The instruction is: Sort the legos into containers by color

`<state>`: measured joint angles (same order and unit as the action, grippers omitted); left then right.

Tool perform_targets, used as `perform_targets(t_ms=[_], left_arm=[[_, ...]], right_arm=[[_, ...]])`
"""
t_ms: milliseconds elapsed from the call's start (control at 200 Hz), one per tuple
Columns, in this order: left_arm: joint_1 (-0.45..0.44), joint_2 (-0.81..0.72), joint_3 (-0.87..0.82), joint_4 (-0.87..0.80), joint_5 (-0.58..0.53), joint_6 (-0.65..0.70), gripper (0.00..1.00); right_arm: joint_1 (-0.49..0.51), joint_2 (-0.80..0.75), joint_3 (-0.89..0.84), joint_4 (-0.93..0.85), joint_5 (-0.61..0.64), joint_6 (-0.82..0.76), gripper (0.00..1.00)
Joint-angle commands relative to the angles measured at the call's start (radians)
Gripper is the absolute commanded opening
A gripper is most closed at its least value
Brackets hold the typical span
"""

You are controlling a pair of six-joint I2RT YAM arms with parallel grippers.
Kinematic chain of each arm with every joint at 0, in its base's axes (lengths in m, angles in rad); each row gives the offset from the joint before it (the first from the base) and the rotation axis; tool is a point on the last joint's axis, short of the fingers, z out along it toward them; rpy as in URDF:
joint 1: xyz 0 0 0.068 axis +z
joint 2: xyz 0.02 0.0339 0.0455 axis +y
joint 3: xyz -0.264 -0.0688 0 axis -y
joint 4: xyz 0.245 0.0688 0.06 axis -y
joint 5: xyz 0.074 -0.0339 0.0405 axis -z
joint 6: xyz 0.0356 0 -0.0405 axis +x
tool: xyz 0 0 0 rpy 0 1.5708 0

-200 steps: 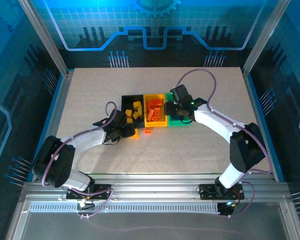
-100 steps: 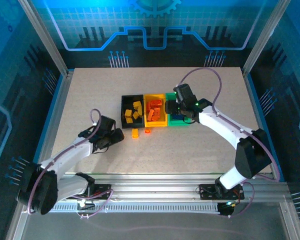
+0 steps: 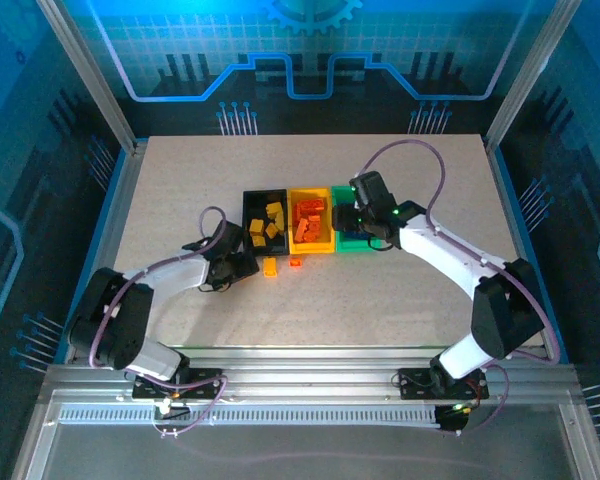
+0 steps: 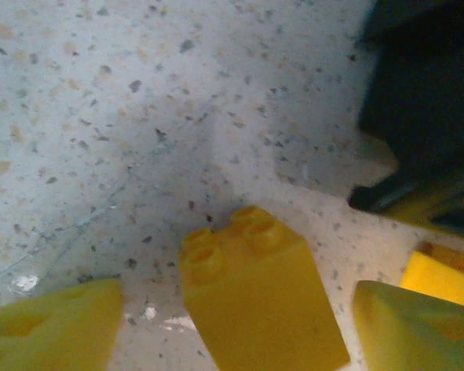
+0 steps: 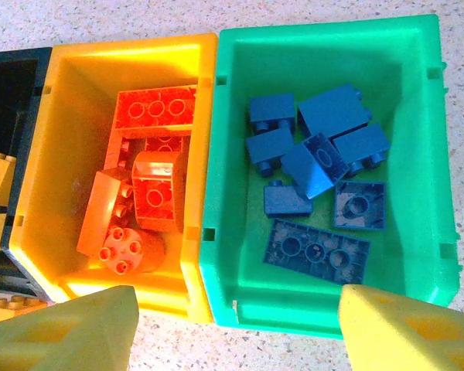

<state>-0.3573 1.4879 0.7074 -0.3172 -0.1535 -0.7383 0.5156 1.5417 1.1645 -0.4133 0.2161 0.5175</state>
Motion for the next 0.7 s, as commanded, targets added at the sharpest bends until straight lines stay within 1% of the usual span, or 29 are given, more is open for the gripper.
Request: perform_targets(t_ms=[0, 55, 135, 230, 345, 440, 505, 585, 695], left_arm=[[-0.002, 0.034, 0.029, 0.012, -0.02, 0.0, 0.61], [-0.001, 0.042, 0.023, -0.001, -0.02, -0.003, 0.51], [-0.001, 0.029, 0.007, -0.019, -0.023, -0.012, 0.41], [-0.003, -0.02, -0.013, -0.05, -0.024, -0.021, 0.35], [-0.012, -0.127, -0.003, -0.13, -0.032, -0.011, 0.31], [-0.034, -0.224, 0.049, -0.209, -0.045, 0.001, 0.31], [-0.05, -0.257, 0.107, -0.239, -0.048, 0.015, 0.33], [-0.056, -0.225, 0.205, -0.251, -0.038, 0.033, 0.33], [-0.06, -0.07, 0.374, -0.232, -0.024, 0.071, 0.34]], right_arm=[[-0.014, -0.048, -0.018, 0.027, -0.011, 0.015, 0.7], [-0.017, -0.053, -0.025, 0.031, -0.019, 0.018, 0.7], [-0.02, -0.055, -0.032, 0.039, -0.024, 0.018, 0.7], [-0.025, -0.053, -0.032, 0.041, -0.029, 0.018, 0.7], [-0.031, -0.057, -0.036, 0.041, -0.033, 0.016, 0.7], [-0.038, -0.066, -0.046, 0.045, -0.037, 0.018, 0.7], [-0.042, -0.071, -0.054, 0.048, -0.039, 0.022, 0.7], [-0.045, -0.072, -0.063, 0.054, -0.04, 0.031, 0.71], [-0.05, -0.068, -0.069, 0.049, -0.037, 0.042, 0.71]])
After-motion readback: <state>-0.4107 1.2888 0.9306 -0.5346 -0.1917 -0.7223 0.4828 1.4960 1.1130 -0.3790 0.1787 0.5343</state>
